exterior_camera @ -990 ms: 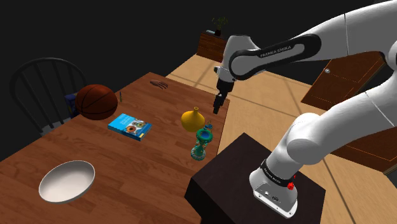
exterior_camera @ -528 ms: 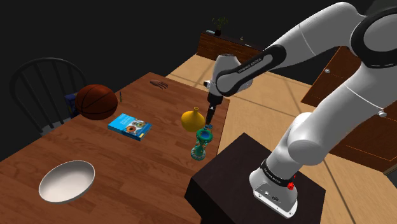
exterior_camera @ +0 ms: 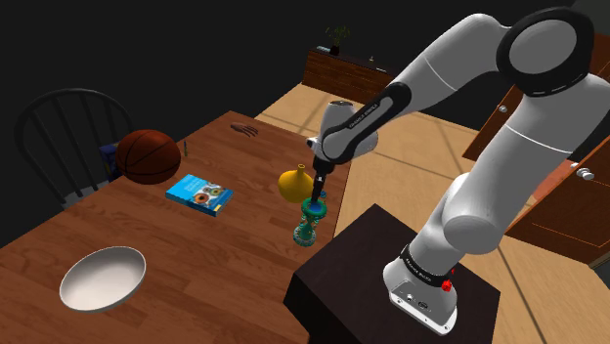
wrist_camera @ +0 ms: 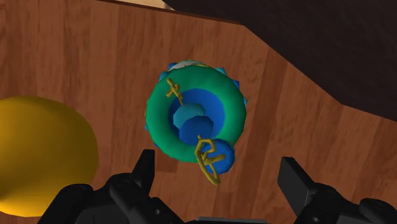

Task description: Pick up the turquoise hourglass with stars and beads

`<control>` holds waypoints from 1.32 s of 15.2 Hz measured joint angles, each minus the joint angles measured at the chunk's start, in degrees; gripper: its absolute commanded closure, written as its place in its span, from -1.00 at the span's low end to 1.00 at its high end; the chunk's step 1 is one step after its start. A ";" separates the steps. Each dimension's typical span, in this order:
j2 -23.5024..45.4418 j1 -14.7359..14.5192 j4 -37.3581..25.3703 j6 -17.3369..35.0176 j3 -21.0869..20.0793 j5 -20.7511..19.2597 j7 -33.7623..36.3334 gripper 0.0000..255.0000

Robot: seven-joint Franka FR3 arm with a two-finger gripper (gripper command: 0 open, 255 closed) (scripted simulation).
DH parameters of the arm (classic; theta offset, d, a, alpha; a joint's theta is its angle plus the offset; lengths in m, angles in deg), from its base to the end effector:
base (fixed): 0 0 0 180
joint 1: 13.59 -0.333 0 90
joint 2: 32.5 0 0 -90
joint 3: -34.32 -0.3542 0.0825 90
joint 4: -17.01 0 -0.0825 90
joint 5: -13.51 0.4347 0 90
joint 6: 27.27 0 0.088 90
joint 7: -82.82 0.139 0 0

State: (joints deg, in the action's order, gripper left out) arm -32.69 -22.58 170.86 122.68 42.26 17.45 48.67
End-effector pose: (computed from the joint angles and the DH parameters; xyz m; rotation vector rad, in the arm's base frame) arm 0.4269 0.0074 0.1901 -2.9728 -0.8448 0.0815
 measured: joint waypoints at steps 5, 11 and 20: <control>1.37 -0.05 0.23 1.64 -0.05 0.61 -0.51 1.00; 1.36 -0.06 0.26 1.76 -0.07 0.64 -0.52 1.00; -4.76 0.26 -0.32 -4.97 0.10 -1.71 1.29 1.00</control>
State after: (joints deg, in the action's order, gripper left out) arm -37.45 -22.33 170.54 117.71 42.36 15.74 49.95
